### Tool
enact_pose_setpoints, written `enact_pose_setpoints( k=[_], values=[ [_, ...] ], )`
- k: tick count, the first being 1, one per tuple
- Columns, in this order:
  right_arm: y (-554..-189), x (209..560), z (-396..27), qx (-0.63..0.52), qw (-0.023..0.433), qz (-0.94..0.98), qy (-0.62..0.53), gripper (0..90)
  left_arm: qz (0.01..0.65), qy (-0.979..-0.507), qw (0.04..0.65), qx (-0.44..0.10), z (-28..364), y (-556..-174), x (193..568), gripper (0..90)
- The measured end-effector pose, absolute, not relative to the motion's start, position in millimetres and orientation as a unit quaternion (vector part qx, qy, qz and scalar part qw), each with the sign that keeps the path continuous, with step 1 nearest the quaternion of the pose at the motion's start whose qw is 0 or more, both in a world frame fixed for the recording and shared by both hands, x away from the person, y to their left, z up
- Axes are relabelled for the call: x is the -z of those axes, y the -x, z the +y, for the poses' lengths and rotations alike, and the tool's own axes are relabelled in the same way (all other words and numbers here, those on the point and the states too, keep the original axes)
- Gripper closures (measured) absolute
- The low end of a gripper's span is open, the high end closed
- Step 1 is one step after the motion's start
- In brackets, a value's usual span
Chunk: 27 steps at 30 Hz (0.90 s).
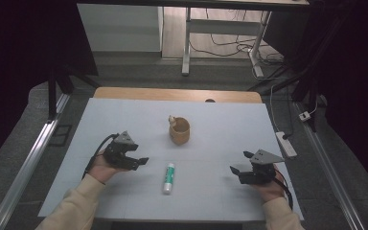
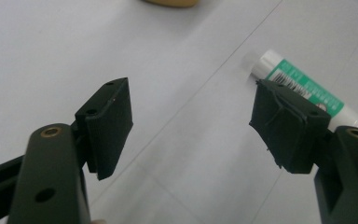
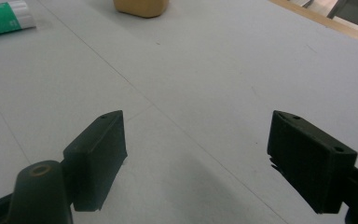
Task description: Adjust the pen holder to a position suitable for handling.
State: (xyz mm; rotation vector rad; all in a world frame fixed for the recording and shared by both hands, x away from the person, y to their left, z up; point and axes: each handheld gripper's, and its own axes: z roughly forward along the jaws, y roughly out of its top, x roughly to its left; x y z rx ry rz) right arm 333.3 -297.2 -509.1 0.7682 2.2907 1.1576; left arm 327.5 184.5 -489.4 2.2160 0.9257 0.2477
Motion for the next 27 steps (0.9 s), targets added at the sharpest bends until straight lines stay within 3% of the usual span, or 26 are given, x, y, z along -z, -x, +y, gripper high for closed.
enact_pose_setpoints(
  k=[16,27],
  values=[
    [-332.8,508.0,-296.8,-0.424,0.223,0.835,-0.27,20.2,0.392,-0.837,0.365,-0.112,218.1,-304.3,497.0,27.7],
    [-333.0,508.0,-295.7,-0.422,0.222,0.837,-0.268,20.1,0.391,-0.838,0.364,-0.116,219.2,-304.8,499.7,27.2]
  ],
)
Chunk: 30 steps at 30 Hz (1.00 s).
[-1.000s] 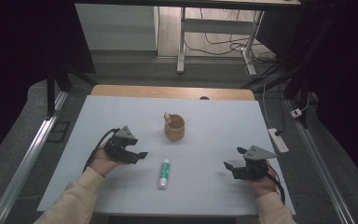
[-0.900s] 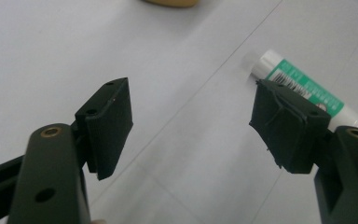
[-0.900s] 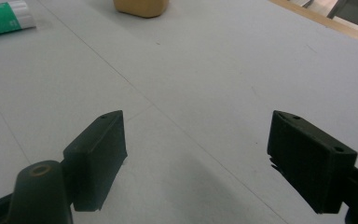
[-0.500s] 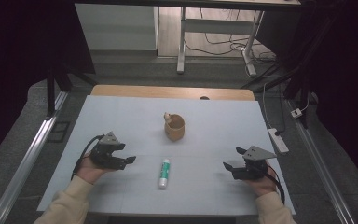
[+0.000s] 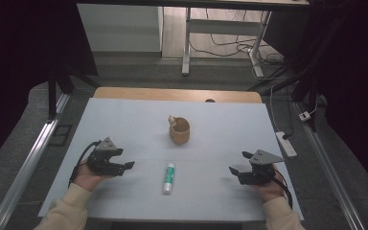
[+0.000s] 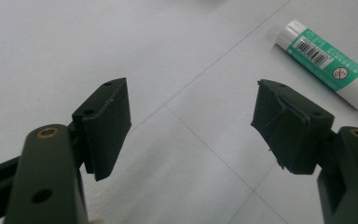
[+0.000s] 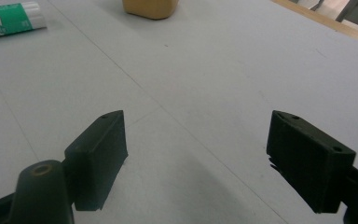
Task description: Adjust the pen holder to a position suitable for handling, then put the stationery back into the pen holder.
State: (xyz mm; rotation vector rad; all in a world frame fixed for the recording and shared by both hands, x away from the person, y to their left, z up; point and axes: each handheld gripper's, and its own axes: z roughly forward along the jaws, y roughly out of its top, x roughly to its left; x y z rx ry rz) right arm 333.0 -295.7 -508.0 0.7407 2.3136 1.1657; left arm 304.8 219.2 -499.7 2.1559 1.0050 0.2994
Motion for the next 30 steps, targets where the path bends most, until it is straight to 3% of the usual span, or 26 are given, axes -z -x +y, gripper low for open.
enact_pose_setpoints(
  k=[30],
  values=[
    [-334.9,487.3,-269.0,-0.422,0.202,0.857,-0.215,25.6,0.382,-0.84,0.365,-0.124,219.6,-301.6,501.0,25.9]
  ],
)
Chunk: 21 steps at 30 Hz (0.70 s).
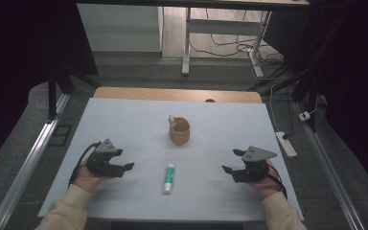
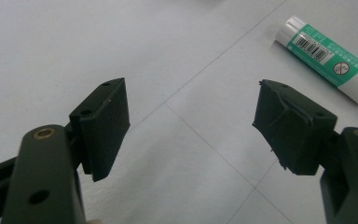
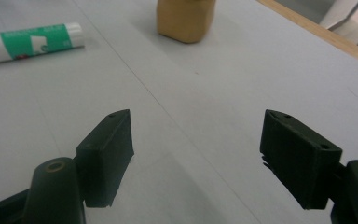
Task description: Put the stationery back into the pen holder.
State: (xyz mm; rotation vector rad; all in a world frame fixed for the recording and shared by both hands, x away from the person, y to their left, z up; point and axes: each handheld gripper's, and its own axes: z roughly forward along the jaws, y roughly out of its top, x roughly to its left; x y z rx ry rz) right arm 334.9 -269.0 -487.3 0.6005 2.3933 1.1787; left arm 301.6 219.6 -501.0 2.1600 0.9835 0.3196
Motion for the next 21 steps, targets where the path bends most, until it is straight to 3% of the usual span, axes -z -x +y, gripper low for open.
enact_pose_setpoints(
  k=[21],
  values=[
    [-344.3,471.0,-216.7,-0.419,0.151,0.886,-0.128,26.7,0.381,-0.845,0.357,-0.117,215.7,-302.3,504.7,25.2]
  ],
)
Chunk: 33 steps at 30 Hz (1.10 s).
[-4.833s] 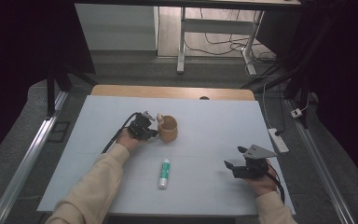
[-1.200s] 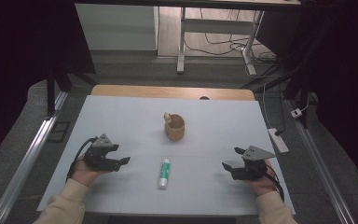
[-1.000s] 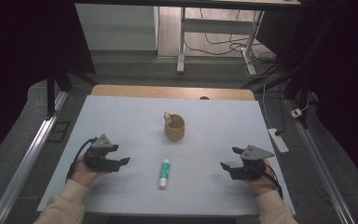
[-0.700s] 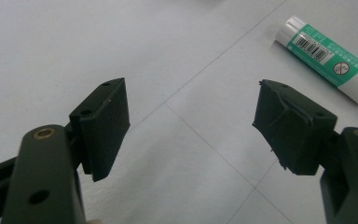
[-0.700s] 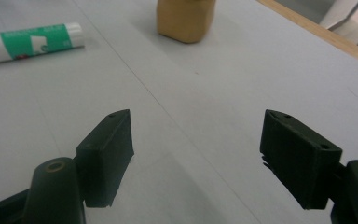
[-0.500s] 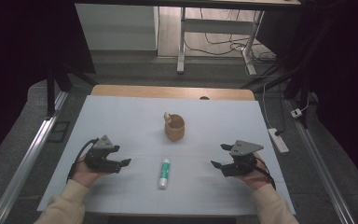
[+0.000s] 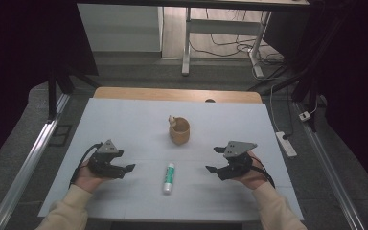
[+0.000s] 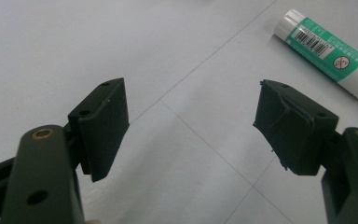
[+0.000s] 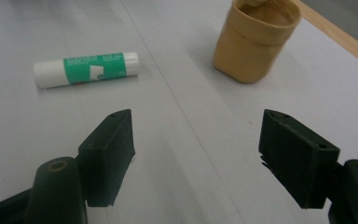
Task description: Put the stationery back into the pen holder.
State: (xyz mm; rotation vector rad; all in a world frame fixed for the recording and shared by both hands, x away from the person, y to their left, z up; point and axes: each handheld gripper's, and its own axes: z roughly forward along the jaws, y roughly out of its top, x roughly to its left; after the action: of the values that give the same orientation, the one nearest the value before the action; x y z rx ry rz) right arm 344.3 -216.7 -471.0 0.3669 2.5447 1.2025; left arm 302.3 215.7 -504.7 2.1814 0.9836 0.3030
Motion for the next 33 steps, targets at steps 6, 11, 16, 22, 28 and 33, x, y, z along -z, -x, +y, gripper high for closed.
enact_pose_setpoints(
  k=[6,11,16,22,28,33],
  values=[
    [-346.8,466.5,-195.6,-0.408,0.134,0.899,-0.086,26.5,0.378,-0.846,0.356,-0.118,215.3,-302.6,504.8,25.1],
    [-348.0,463.0,-172.5,-0.397,0.111,0.91,-0.046,26.6,0.381,-0.845,0.356,-0.117,216.0,-303.1,505.5,25.1],
    [-346.6,463.9,-150.0,-0.381,0.092,0.92,-0.004,26.6,0.379,-0.848,0.352,-0.114,215.1,-303.6,507.9,25.2],
    [-346.7,469.2,-125.0,-0.361,0.07,0.929,0.039,26.6,0.379,-0.848,0.353,-0.113,215.3,-303.8,508.1,25.2],
    [-346.2,474.1,-105.8,-0.343,0.053,0.934,0.08,26.5,0.381,-0.848,0.352,-0.111,216.1,-304.3,508.6,25.3],
    [-343.9,477.9,-94.2,-0.328,0.044,0.938,0.102,26.0,0.381,-0.849,0.35,-0.11,215.7,-304.9,509.2,25.3]
  ],
)
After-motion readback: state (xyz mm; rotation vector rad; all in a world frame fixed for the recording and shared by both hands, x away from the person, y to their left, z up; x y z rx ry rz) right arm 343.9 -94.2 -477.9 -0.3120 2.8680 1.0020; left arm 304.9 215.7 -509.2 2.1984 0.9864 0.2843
